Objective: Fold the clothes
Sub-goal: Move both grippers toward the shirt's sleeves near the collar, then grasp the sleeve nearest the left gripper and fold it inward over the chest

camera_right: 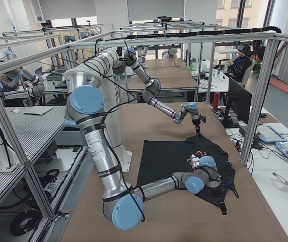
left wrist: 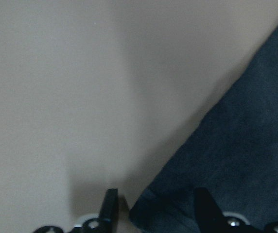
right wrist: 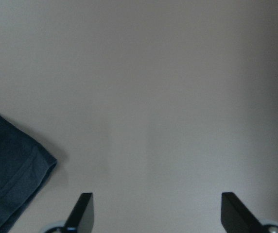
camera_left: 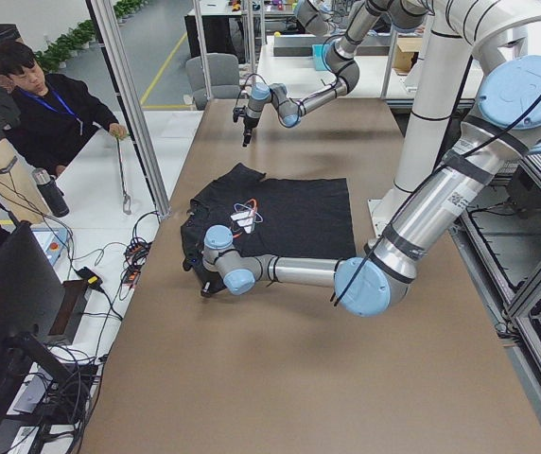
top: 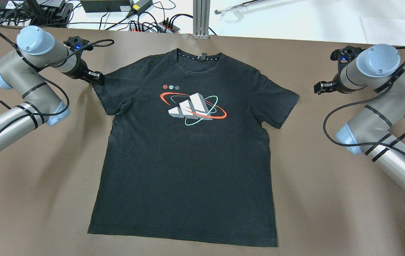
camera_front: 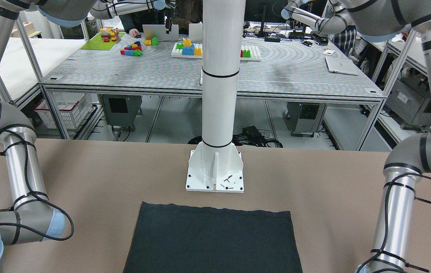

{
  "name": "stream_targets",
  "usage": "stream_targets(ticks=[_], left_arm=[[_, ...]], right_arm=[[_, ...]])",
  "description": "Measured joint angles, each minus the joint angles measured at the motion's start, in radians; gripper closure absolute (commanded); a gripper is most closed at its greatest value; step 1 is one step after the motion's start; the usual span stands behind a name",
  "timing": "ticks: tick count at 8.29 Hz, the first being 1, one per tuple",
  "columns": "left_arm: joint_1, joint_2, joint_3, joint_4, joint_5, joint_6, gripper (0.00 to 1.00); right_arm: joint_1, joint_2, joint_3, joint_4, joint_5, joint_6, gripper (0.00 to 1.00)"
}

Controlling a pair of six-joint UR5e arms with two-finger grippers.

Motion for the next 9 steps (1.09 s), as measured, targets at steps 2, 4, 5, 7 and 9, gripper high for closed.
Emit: stream_targets(ticks=[2, 4, 5, 7, 9], left_arm=[[-0.001, 0.003, -0.006, 0.0, -0.003, -0.001, 1.0], [-0.006, 0.002, -0.016, 0.0, -0.012, -0.005, 1.0], [-0.014, 0.003, -0.027, 0.001, -0.031, -0.007, 1.0], [-0.03, 0.015, -0.072, 0.005, -0.065, -0.015, 1.0], [-0.032, 0.02, -0.141, 0.015, -0.096, -0.088, 1.0]], right_arm=[[-0.004, 0.0, 0.001, 0.0, 0.0, 0.0, 0.07], [-0.007, -0.001, 0.001, 0.0, 0.0, 0.0, 0.07], [-0.007, -0.001, 0.001, 0.0, 0.0, 0.0, 0.07], [-0.007, -0.001, 0.001, 0.0, 0.0, 0.0, 0.07], [-0.008, -0.001, 0.001, 0.0, 0.0, 0.0, 0.07]])
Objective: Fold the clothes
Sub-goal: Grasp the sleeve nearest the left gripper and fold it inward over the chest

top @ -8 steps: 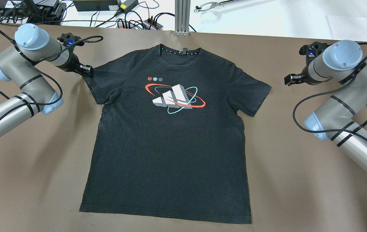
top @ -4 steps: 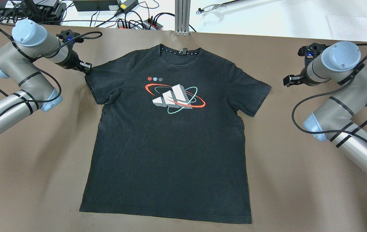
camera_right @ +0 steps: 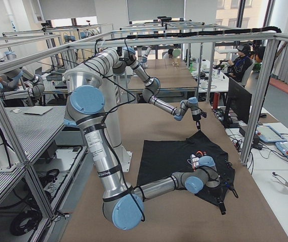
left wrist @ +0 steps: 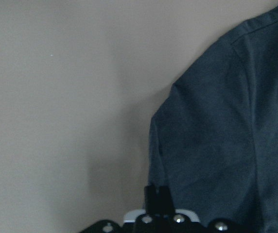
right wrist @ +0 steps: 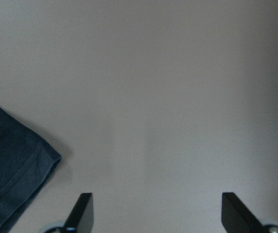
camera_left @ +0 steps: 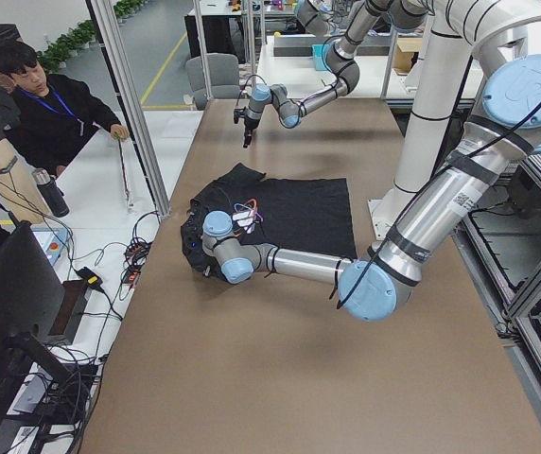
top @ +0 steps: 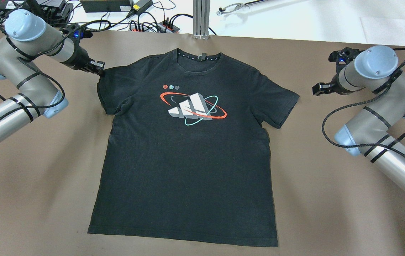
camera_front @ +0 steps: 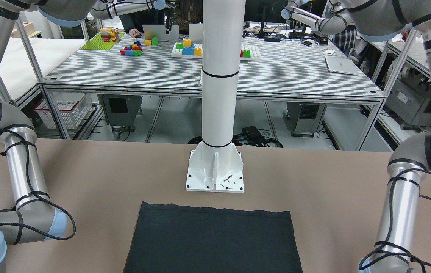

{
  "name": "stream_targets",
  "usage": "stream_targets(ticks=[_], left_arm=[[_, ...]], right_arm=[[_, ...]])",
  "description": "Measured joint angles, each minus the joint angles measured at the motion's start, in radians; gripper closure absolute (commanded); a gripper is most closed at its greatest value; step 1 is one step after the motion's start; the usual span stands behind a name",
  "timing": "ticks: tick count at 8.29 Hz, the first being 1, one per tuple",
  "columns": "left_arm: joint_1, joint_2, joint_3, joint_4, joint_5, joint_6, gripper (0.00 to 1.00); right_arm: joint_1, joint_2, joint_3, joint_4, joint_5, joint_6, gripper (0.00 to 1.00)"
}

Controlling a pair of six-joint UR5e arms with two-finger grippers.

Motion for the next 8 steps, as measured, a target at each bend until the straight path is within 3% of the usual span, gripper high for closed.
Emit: stream_targets(ticks=[3, 5, 6, 7, 8], left_arm=[[0.027, -0.072, -0.121, 0.121, -0.006, -0.185, 1.0], [0.12, -0.151, -0.148, 0.179, 0.071, -0.298, 1.0], [0.179, -0.182, -0.148, 0.193, 0.133, -0.34, 0.92], [0.227, -0.199, -0.146, 0.199, 0.186, -0.362, 0.58], [0.261, -0.207, -0.137, 0.2, 0.234, -0.367, 0.06]], right_arm=[[0.0, 0.0, 0.001, 0.0, 0.0, 0.0, 0.07], [-0.001, 0.0, 0.001, 0.0, 0.0, 0.002, 0.07], [-0.003, 0.0, 0.001, 0.0, -0.001, 0.003, 0.07], [-0.005, 0.0, 0.0, 0.0, -0.001, 0.003, 0.07], [-0.008, 0.0, -0.001, 0.0, -0.002, 0.003, 0.07]])
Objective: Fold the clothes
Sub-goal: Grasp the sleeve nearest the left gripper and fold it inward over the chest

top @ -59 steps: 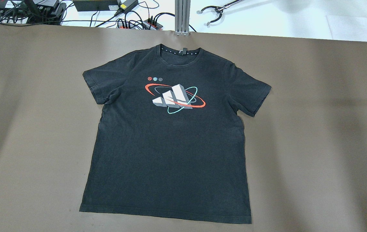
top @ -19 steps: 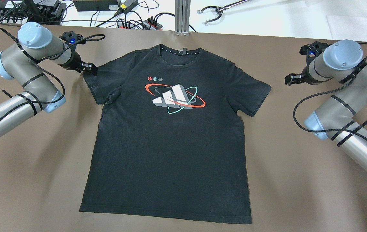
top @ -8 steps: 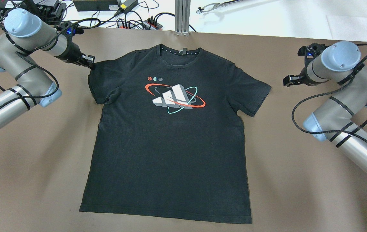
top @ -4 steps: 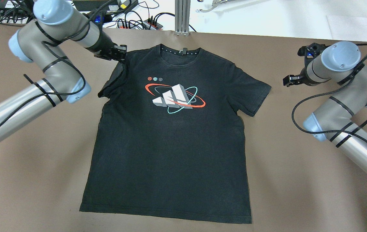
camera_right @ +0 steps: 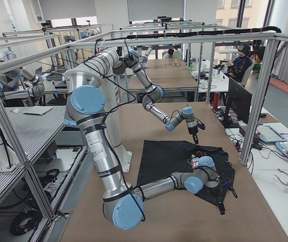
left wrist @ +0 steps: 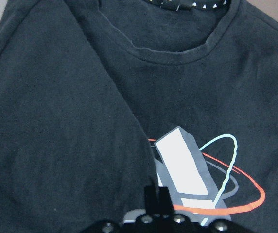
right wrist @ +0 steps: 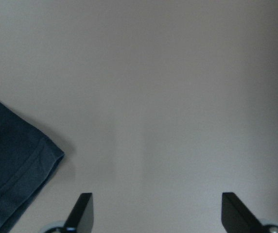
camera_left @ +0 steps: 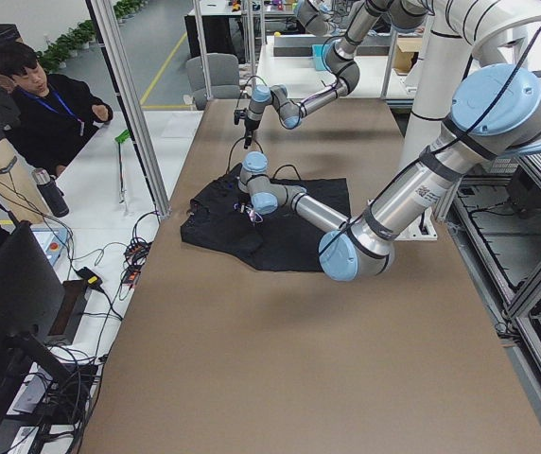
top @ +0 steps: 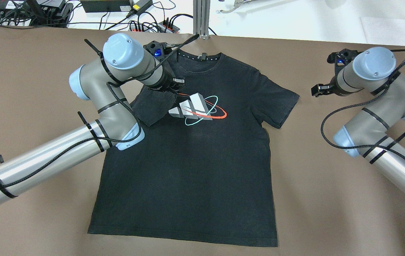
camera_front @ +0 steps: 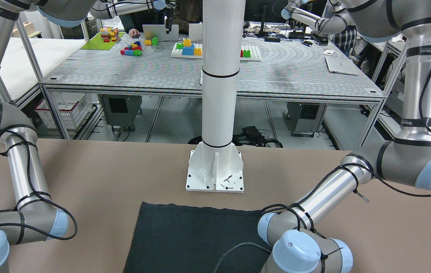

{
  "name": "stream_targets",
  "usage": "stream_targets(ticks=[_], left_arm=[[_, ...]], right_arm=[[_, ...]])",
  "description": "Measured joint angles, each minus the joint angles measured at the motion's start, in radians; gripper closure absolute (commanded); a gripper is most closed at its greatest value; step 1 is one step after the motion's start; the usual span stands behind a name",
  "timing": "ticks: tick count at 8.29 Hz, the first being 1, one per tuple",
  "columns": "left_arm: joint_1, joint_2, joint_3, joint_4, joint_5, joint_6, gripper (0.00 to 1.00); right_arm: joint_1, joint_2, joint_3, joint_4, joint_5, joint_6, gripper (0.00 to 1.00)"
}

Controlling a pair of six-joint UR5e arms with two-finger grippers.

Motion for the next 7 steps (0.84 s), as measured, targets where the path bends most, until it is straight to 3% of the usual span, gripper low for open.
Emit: stream_targets(ticks=[5, 7], left_arm=[[0.006, -0.055, 0.022, -0.005, 0.042, -0.011, 0.05], [0.004, -0.057, 0.021, -0.008, 0.041, -0.014, 0.05]], right_arm=[[-0.012, 0.023, -0.019, 0.023, 0.003, 0.018, 0.08], [-0.025, 0.059, -0.097, 0.134, 0.012, 0.101, 0.08]])
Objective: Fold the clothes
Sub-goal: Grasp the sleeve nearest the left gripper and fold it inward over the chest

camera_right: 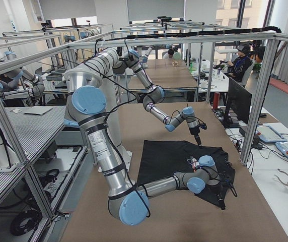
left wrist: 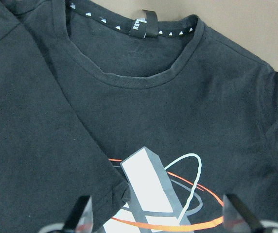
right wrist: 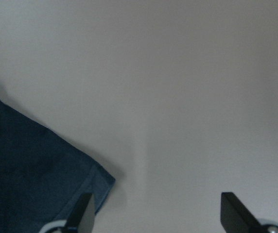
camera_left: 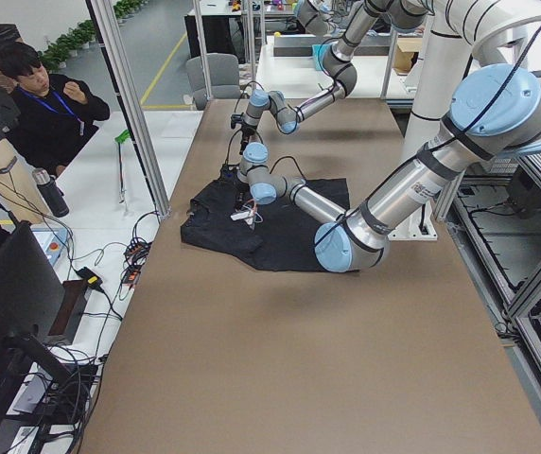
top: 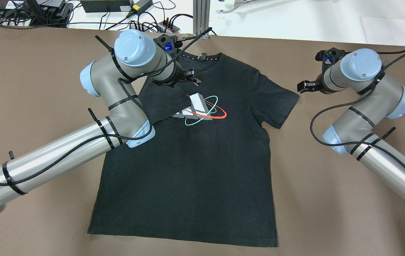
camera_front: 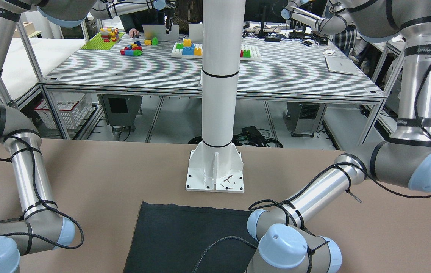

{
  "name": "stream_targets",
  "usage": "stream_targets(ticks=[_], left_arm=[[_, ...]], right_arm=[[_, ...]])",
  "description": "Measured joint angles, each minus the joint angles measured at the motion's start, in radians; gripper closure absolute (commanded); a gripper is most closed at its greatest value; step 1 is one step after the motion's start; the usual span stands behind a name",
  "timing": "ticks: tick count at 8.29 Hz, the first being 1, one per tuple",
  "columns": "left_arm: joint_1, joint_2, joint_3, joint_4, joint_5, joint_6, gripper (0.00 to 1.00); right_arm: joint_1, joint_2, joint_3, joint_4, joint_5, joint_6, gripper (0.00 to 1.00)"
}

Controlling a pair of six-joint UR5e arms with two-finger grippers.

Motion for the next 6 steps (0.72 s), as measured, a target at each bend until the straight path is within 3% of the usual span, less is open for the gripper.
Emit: stream_targets(ticks=[1, 2, 6], left_arm=[[0.0, 0.001, 0.0, -0.001, 0.0, 0.0, 0.05], [0.0, 0.002, 0.0, -0.001, 0.0, 0.001, 0.05], [0.001, 0.007, 0.0, -0.003, 0.001, 0.002, 0.05]], right_arm=[[-0.011, 0.012, -0.048, 0.078, 0.003, 0.044, 0.09], [-0.026, 0.021, -0.088, 0.138, 0.004, 0.071, 0.19], [-0.073, 0.033, -0.129, 0.195, 0.0, 0.053, 0.39]])
